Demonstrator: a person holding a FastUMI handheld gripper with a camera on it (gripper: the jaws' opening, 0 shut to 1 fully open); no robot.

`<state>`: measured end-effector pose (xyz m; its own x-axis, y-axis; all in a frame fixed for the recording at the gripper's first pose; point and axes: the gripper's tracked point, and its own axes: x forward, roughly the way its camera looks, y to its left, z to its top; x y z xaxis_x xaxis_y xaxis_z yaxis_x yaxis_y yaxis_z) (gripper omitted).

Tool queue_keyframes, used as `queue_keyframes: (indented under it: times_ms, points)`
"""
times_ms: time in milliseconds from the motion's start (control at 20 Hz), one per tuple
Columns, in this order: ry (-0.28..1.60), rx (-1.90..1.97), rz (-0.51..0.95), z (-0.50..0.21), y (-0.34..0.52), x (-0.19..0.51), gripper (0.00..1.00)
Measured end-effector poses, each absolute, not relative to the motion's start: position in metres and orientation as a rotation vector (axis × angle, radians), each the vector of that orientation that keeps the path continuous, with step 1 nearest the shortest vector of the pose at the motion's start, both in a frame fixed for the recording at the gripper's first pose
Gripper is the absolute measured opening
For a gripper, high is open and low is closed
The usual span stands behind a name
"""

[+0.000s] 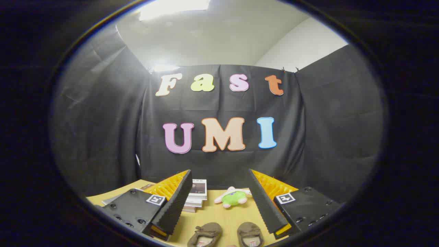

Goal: Open the storage box then place both shoes into the box .Put the left shoe in first, then the right shoe, with the right side of both shoes facing outward in a uniform manner.

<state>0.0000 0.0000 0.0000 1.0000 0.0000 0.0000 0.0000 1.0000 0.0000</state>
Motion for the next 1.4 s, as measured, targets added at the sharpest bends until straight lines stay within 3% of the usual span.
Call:
queue_keyframes:
  times_ms: [850, 1400]
  points:
    - [0.044, 0.024, 0.026, -0.018, 0.006, -0.003, 1.00]
    - [0.247, 0.340, 0.037, -0.087, 0.043, -0.013, 0.99]
